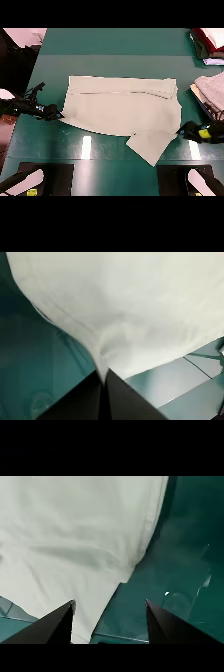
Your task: Fold the shirts.
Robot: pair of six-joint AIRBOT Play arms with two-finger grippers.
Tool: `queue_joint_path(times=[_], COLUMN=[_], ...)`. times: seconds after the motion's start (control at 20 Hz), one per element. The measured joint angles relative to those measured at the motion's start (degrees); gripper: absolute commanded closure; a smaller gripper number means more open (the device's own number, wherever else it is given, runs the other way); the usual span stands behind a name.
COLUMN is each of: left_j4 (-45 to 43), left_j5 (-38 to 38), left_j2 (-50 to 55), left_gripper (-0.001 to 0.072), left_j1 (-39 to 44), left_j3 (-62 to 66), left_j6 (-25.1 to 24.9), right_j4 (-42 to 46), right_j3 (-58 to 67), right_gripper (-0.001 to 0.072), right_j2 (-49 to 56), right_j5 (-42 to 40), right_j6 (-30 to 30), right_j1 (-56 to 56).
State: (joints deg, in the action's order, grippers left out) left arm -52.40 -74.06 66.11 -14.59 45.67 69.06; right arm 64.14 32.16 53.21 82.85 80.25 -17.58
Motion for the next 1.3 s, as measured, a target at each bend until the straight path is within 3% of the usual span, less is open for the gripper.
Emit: queue_joint_path(times=[0.15,0.3,0.4,0.5,0.6,0.7,1.0,1.3], left_j4=[0.4,0.5,0.5,0.5,0.6,0.6,-0.3,-7.4], left_j5=[-0.1,-0.2,-0.3,-0.3,-0.3,-0.3,-1.7,-5.2], left_j2=[-0.2,-0.3,-0.3,-0.3,-0.3,-0.3,-1.4,-10.6], left_gripper=[0.0681,0.0681,0.0681,0.0681,0.0681,0.0681,0.0683,0.0683], left_j1=[0.0,0.0,0.0,0.0,0.0,0.0,0.0,0.0], left_j3=[0.2,0.3,0.3,0.3,0.3,0.3,0.3,-5.0], left_j6=[0.0,0.0,0.0,0.0,0.0,0.0,0.0,1.4], right_j4=[-0.3,-0.4,-1.2,-1.9,-1.9,-1.7,2.2,10.4], right_j3=[-5.1,-7.7,-8.5,-8.8,-9.1,-9.2,-6.2,2.2], right_gripper=[0.0288,0.0289,0.0410,0.0421,0.0638,0.0697,0.0698,0.0698], right_j2=[0.0,0.0,-0.1,-0.1,-0.2,-0.2,0.0,-5.0], right_j5=[-1.3,-4.0,-5.9,-8.4,-11.0,-12.6,-11.8,0.6], right_j6=[0.6,2.3,3.8,5.1,6.0,6.3,7.0,6.8], right_j1=[2.1,6.3,9.4,11.7,13.1,13.9,14.6,14.7])
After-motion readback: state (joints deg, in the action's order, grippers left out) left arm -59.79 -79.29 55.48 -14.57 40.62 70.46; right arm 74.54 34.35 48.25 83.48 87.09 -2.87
